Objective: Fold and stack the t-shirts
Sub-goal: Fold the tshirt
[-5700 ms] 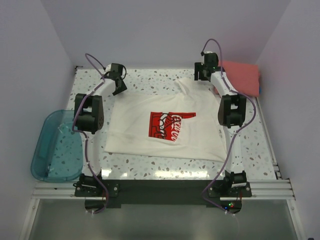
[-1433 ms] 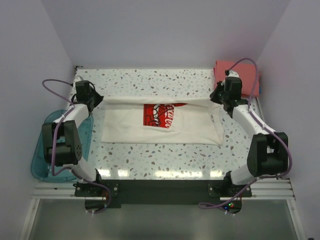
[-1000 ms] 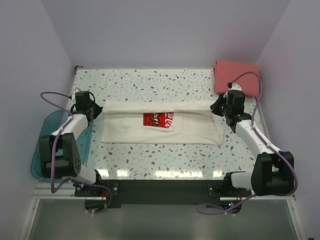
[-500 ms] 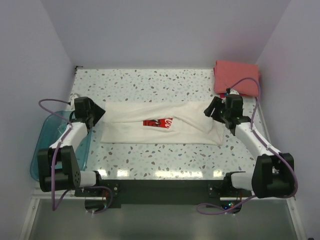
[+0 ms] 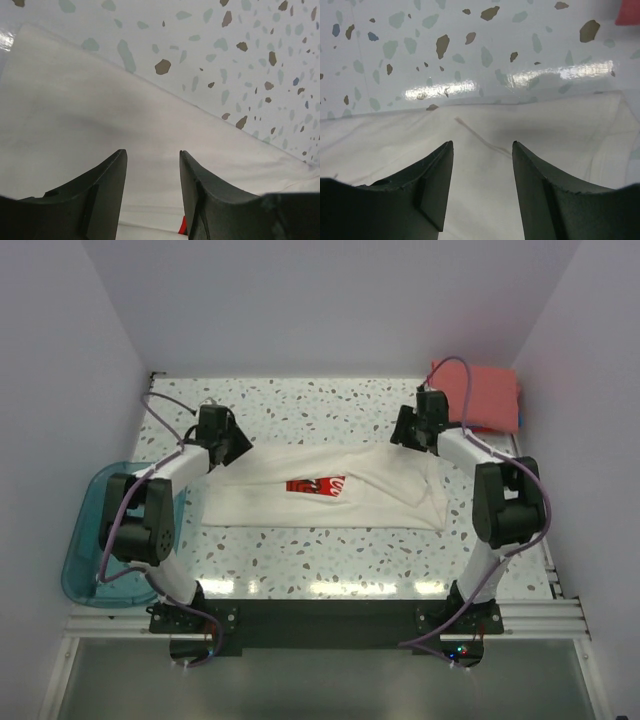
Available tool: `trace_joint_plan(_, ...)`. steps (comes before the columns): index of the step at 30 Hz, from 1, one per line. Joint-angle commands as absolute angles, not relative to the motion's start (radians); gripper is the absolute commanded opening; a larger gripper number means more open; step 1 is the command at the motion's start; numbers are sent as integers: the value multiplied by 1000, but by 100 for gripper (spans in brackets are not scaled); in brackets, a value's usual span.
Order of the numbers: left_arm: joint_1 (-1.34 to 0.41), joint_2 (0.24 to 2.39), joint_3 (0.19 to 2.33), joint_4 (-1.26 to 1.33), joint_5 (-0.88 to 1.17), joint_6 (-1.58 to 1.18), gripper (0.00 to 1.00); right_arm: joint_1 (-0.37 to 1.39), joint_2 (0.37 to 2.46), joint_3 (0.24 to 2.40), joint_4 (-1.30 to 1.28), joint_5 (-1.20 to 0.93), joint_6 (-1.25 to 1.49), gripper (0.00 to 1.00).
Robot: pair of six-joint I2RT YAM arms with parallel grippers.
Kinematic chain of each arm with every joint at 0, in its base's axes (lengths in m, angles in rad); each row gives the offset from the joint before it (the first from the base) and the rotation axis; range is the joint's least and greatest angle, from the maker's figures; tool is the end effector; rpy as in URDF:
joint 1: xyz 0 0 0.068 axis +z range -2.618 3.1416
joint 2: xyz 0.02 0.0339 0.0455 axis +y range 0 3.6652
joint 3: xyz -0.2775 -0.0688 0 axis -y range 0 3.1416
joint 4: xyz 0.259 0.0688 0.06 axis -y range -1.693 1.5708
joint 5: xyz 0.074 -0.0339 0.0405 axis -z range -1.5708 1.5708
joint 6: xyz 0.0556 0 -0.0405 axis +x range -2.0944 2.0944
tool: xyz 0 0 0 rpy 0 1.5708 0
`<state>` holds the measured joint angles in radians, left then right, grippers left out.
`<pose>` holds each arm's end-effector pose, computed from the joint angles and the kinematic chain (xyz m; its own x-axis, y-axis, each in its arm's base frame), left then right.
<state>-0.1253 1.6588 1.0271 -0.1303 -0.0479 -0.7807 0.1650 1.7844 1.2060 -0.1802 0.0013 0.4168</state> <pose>0.3799 -0.0452 0.1960 -0.5503 -0.6392 -0.5372 -0.4178 0.7678 -0.4857 0.4168 0.0693 0.2042 -0.6866 0.2961 -0.6640 0.1254 0.9479 0.2930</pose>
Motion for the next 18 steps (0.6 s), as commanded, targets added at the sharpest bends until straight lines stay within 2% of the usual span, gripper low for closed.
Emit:
trace_joint_plan(1,-150,1716,1080,-135,-37,-764,51,196,1877,1317,-205,2,359,54)
trace_joint_plan(12,-167,1778,1086,-114,-18,-770,50,247,1976,1370,-227,31,316,54)
trace_joint_plan(18,-167,1775,1086,-115,-18,-770,49,258,1962,1345,-236,31,322,35)
